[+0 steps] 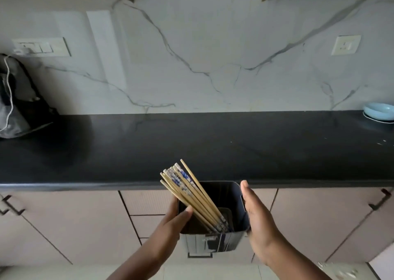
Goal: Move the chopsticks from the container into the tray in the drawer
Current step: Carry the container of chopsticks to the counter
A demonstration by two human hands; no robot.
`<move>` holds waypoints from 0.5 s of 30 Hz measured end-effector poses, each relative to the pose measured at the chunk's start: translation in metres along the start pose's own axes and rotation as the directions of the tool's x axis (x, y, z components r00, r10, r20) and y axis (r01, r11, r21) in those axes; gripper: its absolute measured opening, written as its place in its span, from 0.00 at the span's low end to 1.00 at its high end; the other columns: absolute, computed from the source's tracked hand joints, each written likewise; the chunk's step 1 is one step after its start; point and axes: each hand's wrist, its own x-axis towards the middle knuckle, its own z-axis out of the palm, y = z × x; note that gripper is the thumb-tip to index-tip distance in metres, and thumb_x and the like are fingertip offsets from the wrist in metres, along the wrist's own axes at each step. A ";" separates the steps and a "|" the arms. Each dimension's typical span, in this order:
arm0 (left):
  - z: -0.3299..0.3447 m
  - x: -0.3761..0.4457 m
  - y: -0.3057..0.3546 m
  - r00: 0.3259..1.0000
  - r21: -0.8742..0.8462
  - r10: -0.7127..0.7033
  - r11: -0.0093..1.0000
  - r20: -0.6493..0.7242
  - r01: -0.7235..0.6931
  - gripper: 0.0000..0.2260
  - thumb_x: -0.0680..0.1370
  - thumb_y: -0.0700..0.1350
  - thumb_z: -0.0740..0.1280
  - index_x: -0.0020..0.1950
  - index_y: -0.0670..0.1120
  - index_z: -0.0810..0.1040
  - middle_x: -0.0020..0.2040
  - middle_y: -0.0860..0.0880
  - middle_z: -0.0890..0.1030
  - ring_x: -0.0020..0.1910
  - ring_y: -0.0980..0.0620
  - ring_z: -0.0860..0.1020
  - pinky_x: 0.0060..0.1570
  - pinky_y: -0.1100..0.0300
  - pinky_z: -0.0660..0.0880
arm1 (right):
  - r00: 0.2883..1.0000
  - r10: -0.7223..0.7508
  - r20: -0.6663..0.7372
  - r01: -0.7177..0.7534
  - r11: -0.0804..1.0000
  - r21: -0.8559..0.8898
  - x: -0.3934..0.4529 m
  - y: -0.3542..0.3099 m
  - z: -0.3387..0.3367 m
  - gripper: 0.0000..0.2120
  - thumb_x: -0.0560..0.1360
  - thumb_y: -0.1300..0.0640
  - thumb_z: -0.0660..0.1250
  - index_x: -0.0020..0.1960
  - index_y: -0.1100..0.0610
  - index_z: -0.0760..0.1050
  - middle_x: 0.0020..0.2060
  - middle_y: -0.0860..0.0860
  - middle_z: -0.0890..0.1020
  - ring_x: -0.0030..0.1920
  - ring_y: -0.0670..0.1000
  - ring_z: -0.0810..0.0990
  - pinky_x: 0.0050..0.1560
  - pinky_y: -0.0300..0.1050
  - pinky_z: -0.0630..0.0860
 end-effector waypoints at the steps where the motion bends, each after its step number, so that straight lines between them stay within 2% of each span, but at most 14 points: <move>1: -0.005 0.016 0.005 1.000 -0.018 -0.002 1.000 -0.009 0.001 0.14 0.76 0.61 0.63 0.58 0.76 0.66 0.56 0.66 0.78 0.54 0.66 0.78 0.46 0.67 0.74 | 1.000 -0.009 0.009 0.009 1.000 0.003 0.018 -0.005 0.001 0.55 0.51 0.18 0.64 0.73 0.44 0.66 0.74 0.46 0.67 0.75 0.50 0.61 0.75 0.60 0.54; 3: -0.015 0.050 0.013 0.999 -0.075 0.006 0.997 -0.040 -0.009 0.19 0.72 0.64 0.63 0.63 0.73 0.66 0.63 0.60 0.76 0.62 0.58 0.74 0.64 0.52 0.68 | 0.999 -0.031 0.026 0.030 0.999 0.020 0.056 -0.014 0.001 0.54 0.53 0.19 0.64 0.73 0.45 0.65 0.74 0.45 0.67 0.75 0.49 0.61 0.76 0.60 0.54; 5: -0.023 0.085 0.018 0.997 -0.108 0.031 0.993 -0.065 -0.038 0.24 0.72 0.63 0.62 0.69 0.66 0.67 0.66 0.56 0.76 0.67 0.52 0.73 0.71 0.44 0.62 | 0.998 -0.041 0.037 0.039 0.999 0.036 0.095 -0.023 0.000 0.52 0.57 0.21 0.64 0.74 0.46 0.65 0.74 0.45 0.67 0.75 0.48 0.61 0.76 0.59 0.53; 9: -0.036 0.150 0.027 0.989 -0.187 0.027 0.981 -0.143 -0.054 0.26 0.73 0.63 0.62 0.70 0.57 0.72 0.66 0.52 0.78 0.69 0.50 0.72 0.73 0.42 0.58 | 0.998 -0.006 0.063 0.003 0.999 0.048 0.169 -0.038 -0.003 0.50 0.58 0.23 0.62 0.75 0.46 0.63 0.75 0.45 0.66 0.75 0.48 0.61 0.76 0.57 0.54; 12: -0.046 0.190 0.029 0.981 -0.225 -0.013 0.974 -0.194 -0.032 0.29 0.72 0.64 0.63 0.69 0.51 0.74 0.64 0.48 0.80 0.66 0.47 0.75 0.71 0.41 0.62 | 0.995 -0.003 0.103 0.002 1.000 0.011 0.212 -0.048 -0.005 0.53 0.55 0.20 0.65 0.75 0.44 0.63 0.75 0.44 0.65 0.75 0.47 0.60 0.76 0.56 0.53; 15: -0.053 0.224 0.030 0.972 -0.221 -0.012 0.975 -0.233 -0.040 0.27 0.75 0.62 0.61 0.69 0.49 0.74 0.63 0.47 0.80 0.65 0.47 0.76 0.71 0.42 0.62 | 0.993 0.014 0.113 -0.011 1.000 -0.027 0.249 -0.055 -0.005 0.50 0.59 0.21 0.62 0.76 0.42 0.58 0.77 0.41 0.60 0.76 0.44 0.56 0.74 0.48 0.48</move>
